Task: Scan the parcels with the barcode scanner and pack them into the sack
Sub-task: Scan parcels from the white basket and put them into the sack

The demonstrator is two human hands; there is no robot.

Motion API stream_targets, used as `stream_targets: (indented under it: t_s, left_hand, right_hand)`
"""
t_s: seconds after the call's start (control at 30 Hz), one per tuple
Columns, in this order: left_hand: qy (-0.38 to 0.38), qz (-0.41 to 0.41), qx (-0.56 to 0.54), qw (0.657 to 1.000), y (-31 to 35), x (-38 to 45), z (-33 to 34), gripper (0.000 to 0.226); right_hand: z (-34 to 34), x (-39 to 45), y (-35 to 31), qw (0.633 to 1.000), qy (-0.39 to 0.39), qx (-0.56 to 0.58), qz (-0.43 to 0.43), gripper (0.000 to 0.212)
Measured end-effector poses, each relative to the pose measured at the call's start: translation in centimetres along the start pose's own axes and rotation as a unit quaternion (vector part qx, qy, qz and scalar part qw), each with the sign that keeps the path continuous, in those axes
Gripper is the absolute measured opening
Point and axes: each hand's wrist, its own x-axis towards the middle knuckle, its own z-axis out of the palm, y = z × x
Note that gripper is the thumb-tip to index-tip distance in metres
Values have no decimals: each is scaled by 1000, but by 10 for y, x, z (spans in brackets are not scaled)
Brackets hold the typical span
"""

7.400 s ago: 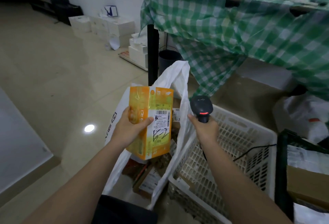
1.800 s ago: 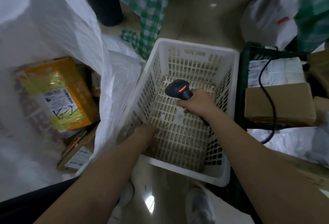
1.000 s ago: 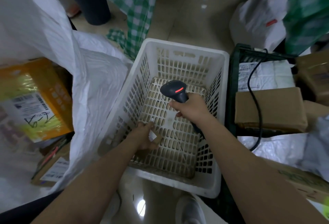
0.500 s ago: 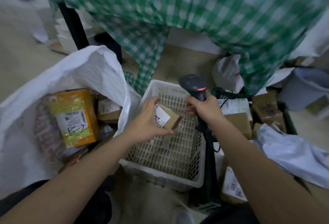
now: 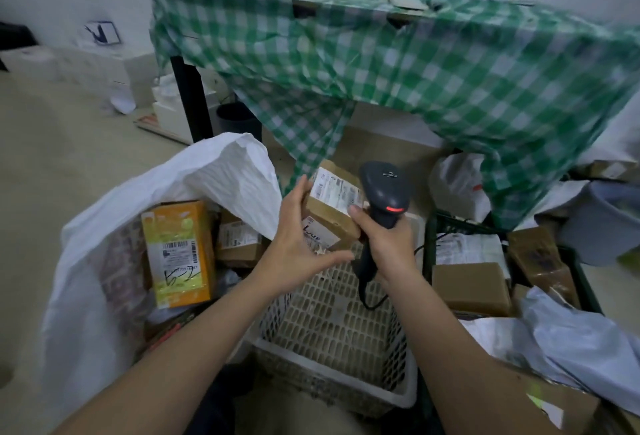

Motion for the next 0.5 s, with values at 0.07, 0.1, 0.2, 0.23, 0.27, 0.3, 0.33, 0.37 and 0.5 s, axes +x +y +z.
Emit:
stream_targets:
  t_s: [0.07, 0.1, 0.2, 0.23, 0.27, 0.3, 0.33, 0.37, 0.5]
  left_hand:
    - [65, -76, -108, 989, 2, 7, -3, 85]
    - [96, -109, -133, 980, 1, 11, -5, 70]
    - [128, -188, -156, 961, -4, 23, -11, 46]
    - [121, -224, -179, 950, -7, 25, -14, 53]
    - [105, -261, -212, 936, -8, 26, -16, 64]
    - [82, -292, -244, 921, -10, 27, -20, 72]
    - [53, -312, -269, 910, -11, 28, -24, 76]
    - [26, -320, -284, 904, -11, 28, -27, 73]
    - [59, -306, -294, 904, -7, 26, -26, 63]
  right_hand:
    - [3, 5, 5, 999, 4, 32, 12, 46]
    - [3, 7, 6, 999, -1, 47, 17, 43]
    - [2, 12, 7, 998, -26, 50, 24, 32]
    - [1, 13, 7, 998, -39, 41, 21, 29]
    - [0, 12, 6, 998, -50, 35, 16, 26]
    - [-1, 12, 6, 998, -56, 31, 13, 21]
    - [-2, 13, 6, 998, -57, 30, 12, 17]
    - [-2, 13, 7, 998, -50, 30, 12, 13]
    - [-4, 16, 7, 1000, 24, 8, -7, 19]
